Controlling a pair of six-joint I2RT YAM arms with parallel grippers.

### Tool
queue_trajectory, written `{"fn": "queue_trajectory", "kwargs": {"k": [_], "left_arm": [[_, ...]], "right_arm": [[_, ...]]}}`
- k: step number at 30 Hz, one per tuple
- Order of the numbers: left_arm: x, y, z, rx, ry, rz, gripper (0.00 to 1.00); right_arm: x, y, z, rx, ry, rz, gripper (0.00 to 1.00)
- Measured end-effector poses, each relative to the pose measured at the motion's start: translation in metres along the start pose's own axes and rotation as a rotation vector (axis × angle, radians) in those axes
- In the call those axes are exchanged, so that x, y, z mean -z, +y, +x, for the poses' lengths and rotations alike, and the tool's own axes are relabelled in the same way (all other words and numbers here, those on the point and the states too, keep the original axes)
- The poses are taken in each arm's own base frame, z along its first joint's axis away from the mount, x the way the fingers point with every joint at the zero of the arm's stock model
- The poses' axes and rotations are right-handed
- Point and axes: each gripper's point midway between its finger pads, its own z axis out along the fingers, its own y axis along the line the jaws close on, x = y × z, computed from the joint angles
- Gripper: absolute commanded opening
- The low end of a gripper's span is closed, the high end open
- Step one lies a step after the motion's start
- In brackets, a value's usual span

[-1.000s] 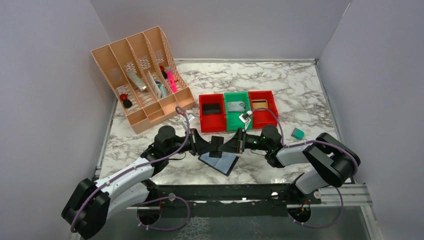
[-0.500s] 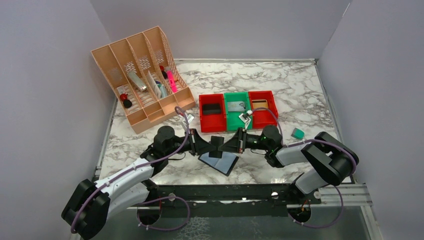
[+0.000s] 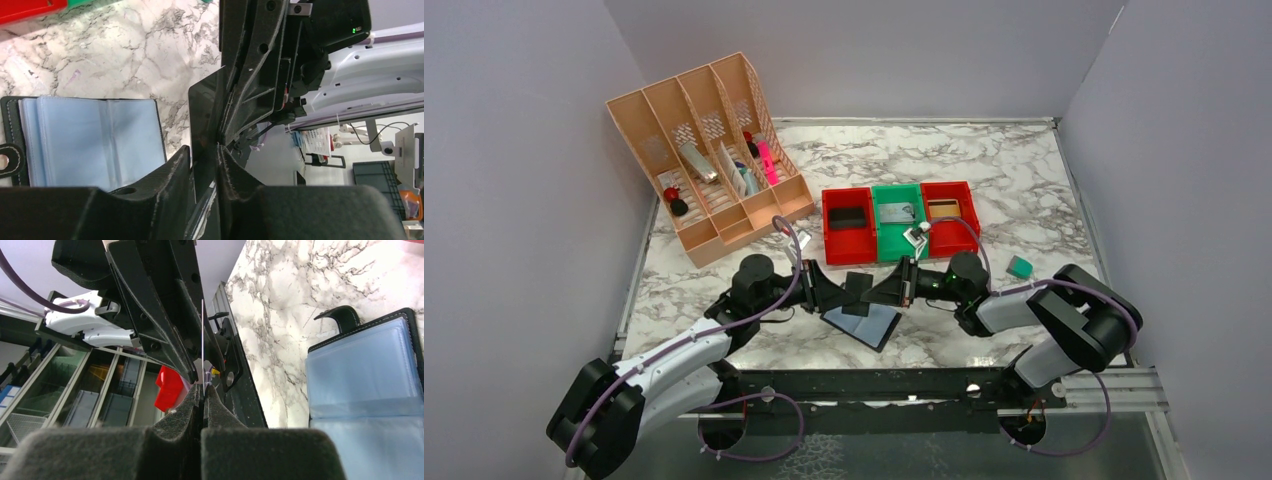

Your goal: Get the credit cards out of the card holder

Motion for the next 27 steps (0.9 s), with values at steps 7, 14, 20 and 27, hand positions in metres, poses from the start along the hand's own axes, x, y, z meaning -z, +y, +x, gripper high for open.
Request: {"fn": "queue_trajectory", "kwargs": {"k": [7,14,20,27], "left_arm": [[0.003,0.02,0.004,-0.012,0.025,-0.116,0.53],[0.012,0.024,-0.014,-0.099,-0.016,-0.227,0.63],[0.024,0.048,-0.009,-0.113,0.002,-0.36,0.7],[0.04,0.059,-0.024,-0.157,-0.013,-0.519,0.95]], "right_arm": [[0.002,-0.004,-0.003,-0.008,-0.022,0.041,0.01],[0.006,-0.006,-0.007,0.02,-0.05,0.097,0.01],[0.013,-0.018,-0.009,0.05,-0.068,0.194,0.01],[0.02,-0.024,-0.026,0.123,-0.111,0.314,0.01]]}}
